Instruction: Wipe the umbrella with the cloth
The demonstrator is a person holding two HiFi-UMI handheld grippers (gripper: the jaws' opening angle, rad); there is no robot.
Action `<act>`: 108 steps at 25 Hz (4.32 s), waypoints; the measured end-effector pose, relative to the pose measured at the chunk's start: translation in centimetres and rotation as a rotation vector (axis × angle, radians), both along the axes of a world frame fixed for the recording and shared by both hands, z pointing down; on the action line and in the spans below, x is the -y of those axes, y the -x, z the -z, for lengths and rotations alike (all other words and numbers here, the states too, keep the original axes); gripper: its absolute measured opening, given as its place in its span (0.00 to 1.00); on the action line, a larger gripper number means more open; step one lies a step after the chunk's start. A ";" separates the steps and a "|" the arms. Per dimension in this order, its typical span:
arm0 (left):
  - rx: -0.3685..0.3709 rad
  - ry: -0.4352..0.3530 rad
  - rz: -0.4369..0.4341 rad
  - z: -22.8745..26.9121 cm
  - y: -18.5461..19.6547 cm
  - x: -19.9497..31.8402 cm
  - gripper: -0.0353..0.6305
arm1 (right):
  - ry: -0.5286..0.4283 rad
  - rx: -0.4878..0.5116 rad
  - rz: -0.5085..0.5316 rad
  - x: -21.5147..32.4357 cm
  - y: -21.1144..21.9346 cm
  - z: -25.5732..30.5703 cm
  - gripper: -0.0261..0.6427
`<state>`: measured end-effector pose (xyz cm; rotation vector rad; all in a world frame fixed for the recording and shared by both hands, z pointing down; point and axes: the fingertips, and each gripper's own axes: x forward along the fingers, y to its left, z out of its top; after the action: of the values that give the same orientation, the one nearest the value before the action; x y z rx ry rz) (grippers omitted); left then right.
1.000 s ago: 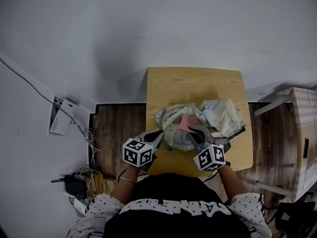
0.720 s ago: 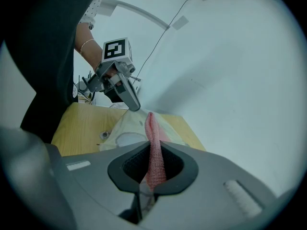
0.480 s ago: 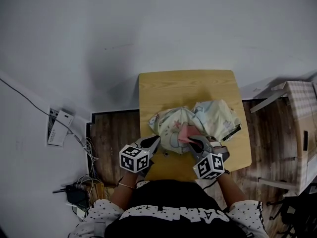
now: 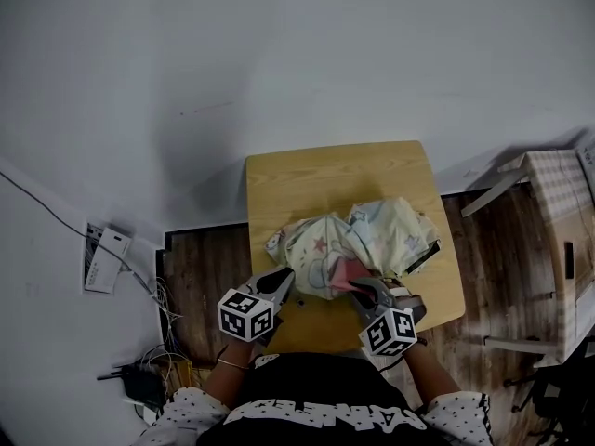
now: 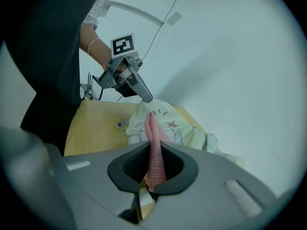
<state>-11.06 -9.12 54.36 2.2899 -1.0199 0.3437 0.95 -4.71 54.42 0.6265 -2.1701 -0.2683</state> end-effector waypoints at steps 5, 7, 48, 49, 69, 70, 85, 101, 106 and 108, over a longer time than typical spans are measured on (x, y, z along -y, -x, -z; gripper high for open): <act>0.009 -0.029 0.011 0.8 -0.6 -0.1 0.12 | 0.025 0.006 0.004 -1.1 -1.0 -0.5 0.09; 0.006 -0.038 0.015 1.2 -1.0 -0.2 0.13 | 0.033 0.013 0.012 -1.6 -1.2 -0.5 0.09; 0.392 -0.248 -0.272 -2.5 -18.8 -3.7 0.47 | -0.162 0.535 -0.471 -0.1 -16.2 9.1 0.09; 0.396 -0.249 -0.261 -2.5 -18.8 -3.5 0.47 | -0.159 0.533 -0.474 -0.2 -16.3 9.0 0.09; 0.308 -0.340 0.024 1.8 -12.5 -1.5 0.05 | -0.106 0.596 -0.469 1.1 -15.2 8.1 0.09; 0.301 -0.346 0.040 2.0 -11.9 -1.5 0.05 | -0.108 0.608 -0.465 1.3 -15.0 8.2 0.09; 0.114 -0.229 0.101 2.4 -4.2 -1.9 0.05 | -0.117 0.651 -0.464 4.7 -8.3 10.2 0.09; 0.064 -0.250 0.007 2.5 -2.1 -2.5 0.05 | -0.098 0.544 -0.270 8.8 1.7 9.4 0.09; 0.063 -0.258 -0.003 2.8 -2.1 -2.7 0.05 | -0.046 0.504 -0.225 8.6 3.4 7.8 0.09; 0.057 -0.255 0.001 2.9 -1.9 -2.6 0.05 | -0.021 0.498 -0.207 8.3 4.0 7.1 0.09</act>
<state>-9.12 -6.49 51.44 2.5182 -1.1496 0.2945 -3.09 -12.98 47.28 1.0058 -2.5471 -0.0212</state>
